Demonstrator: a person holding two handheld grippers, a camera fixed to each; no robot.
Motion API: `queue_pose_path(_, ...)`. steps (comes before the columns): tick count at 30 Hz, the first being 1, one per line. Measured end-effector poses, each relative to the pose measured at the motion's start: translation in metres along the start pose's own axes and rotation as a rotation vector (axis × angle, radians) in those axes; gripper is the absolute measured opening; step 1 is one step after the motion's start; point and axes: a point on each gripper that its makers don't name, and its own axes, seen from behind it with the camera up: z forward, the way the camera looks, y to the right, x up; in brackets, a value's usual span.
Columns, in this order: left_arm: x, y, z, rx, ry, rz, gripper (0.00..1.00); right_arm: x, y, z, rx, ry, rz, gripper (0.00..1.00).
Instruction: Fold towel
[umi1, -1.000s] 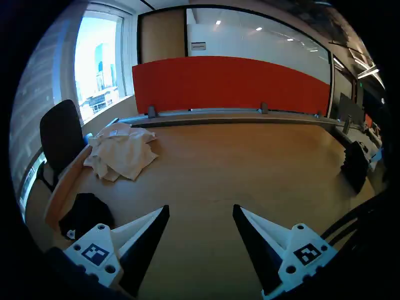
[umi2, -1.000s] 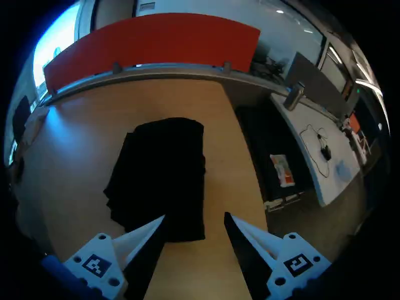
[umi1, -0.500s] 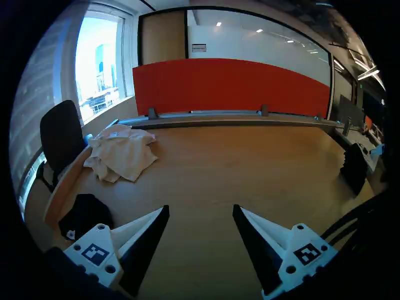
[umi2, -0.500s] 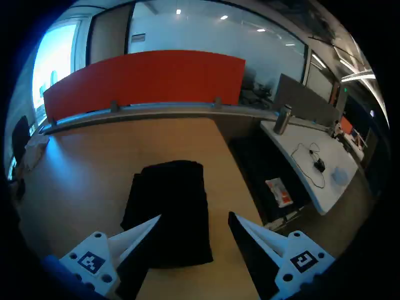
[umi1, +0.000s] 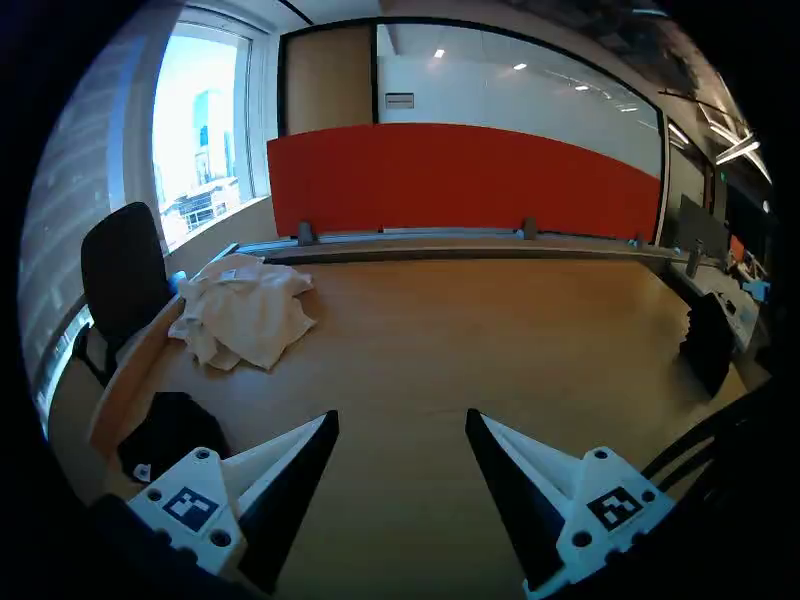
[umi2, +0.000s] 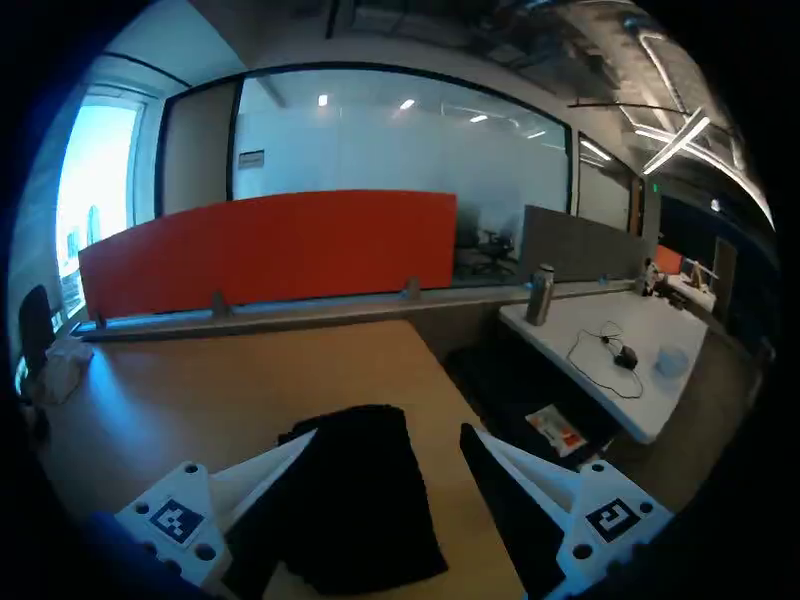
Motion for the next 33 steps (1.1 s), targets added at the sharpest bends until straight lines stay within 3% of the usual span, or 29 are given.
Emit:
queue_pose_path(5,0.005,0.000,0.000,0.000,0.015,0.001,0.94,0.007,-0.002,0.001,-0.005,0.029,0.019,1.00)
queue_pose_path(11,0.015,-0.002,0.000,0.004,0.049,-0.011,0.94,0.021,-0.012,-0.002,0.001,0.082,0.001,1.00)
queue_pose_path(17,0.038,-0.010,-0.005,0.028,0.126,-0.029,0.94,0.031,-0.026,-0.005,0.028,0.131,-0.013,1.00)
queue_pose_path(26,0.076,-0.019,-0.016,0.047,0.240,0.009,0.94,0.053,-0.044,-0.015,0.053,0.195,-0.012,1.00)
queue_pose_path(33,0.109,-0.023,-0.025,0.045,0.321,-0.008,0.94,0.069,-0.061,-0.021,0.074,0.239,-0.031,1.00)
